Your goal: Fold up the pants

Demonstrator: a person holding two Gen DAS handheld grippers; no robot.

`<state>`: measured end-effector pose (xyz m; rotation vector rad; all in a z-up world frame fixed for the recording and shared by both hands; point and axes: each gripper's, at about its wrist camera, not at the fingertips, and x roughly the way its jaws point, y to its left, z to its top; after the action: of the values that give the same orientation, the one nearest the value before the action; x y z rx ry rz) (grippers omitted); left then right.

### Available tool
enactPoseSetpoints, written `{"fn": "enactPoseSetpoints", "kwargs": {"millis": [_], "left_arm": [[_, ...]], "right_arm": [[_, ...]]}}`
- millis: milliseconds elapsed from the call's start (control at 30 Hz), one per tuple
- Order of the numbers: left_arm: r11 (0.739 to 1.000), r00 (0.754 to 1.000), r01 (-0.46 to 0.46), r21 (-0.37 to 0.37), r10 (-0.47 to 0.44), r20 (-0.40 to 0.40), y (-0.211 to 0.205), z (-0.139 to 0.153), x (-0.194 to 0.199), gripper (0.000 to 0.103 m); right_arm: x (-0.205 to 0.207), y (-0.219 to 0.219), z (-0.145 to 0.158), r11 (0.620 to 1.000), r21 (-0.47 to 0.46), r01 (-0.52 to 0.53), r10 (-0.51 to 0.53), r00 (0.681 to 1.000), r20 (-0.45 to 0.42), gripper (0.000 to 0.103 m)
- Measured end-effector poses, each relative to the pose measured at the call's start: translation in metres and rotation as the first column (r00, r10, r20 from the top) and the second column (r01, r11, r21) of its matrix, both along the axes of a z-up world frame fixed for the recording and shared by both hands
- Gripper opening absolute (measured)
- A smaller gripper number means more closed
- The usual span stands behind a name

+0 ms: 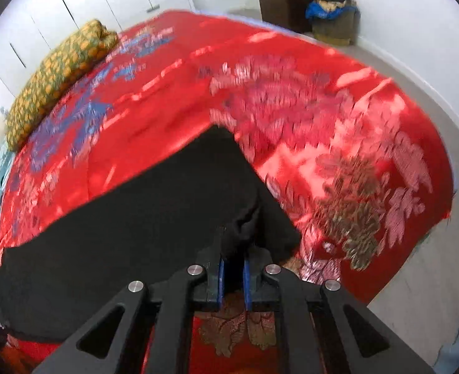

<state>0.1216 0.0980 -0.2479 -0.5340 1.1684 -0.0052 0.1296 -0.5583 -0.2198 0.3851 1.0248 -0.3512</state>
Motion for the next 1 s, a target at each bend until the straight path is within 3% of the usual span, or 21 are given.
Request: {"fn": "enactPoseSetpoints", "kwargs": {"millis": [100,233,433,533,600,633,700,733,800,933,1000], "left_arm": [[1.0,1.0,0.016,0.009,-0.016,0.001,-0.005,0.001,0.001,0.004],[1.0,1.0,0.012,0.0,-0.012,-0.024,-0.006,-0.004,0.002,0.004],[0.999,0.998,0.033,0.016,-0.033,-0.046,-0.01,-0.008,0.001,0.006],[0.999,0.998,0.045,0.016,-0.044,-0.049,-0.01,-0.008,0.0,0.008],[0.997,0.997,0.067,0.025,-0.066,-0.048,-0.011,-0.005,0.0,0.009],[0.997,0.996,0.073,0.025,-0.072,-0.051,-0.011,-0.005,-0.001,0.009],[0.996,0.994,0.083,0.019,-0.081,-0.077,-0.011,-0.003,-0.005,0.021],[0.996,0.992,0.089,0.008,-0.087,-0.09,-0.011,-0.001,-0.007,0.028],[0.996,0.99,0.092,0.011,-0.091,-0.112,-0.009,0.007,-0.016,0.055],[0.989,0.992,0.126,0.073,-0.123,-0.041,-0.01,0.046,-0.043,0.061],[0.986,0.991,0.123,0.115,-0.129,0.04,-0.009,0.068,-0.042,0.074]], "right_arm": [[0.0,0.006,0.012,0.998,-0.06,-0.016,0.018,0.999,0.028,0.009],[0.0,-0.001,-0.002,0.999,-0.042,0.002,-0.003,0.999,-0.042,0.009],[0.004,0.0,-0.002,0.997,-0.07,0.013,-0.018,0.998,-0.068,0.01],[0.005,0.0,0.001,0.999,-0.038,0.027,-0.029,0.998,-0.054,0.035],[0.003,0.002,0.007,1.0,0.003,0.027,-0.027,0.999,-0.022,0.058],[0.002,0.004,0.011,1.0,0.006,0.026,-0.026,1.0,-0.015,0.062],[-0.003,0.01,0.022,0.998,-0.051,0.046,-0.047,0.999,-0.019,0.096],[-0.007,0.012,0.027,0.996,-0.075,0.05,-0.051,0.999,-0.008,0.099],[-0.014,0.015,0.038,0.992,-0.114,0.05,-0.05,0.999,0.004,0.099],[-0.025,0.029,0.067,0.967,-0.249,0.058,-0.049,0.998,0.041,0.099],[-0.024,0.048,0.08,0.959,-0.283,0.028,-0.008,0.997,0.073,0.099]]}}
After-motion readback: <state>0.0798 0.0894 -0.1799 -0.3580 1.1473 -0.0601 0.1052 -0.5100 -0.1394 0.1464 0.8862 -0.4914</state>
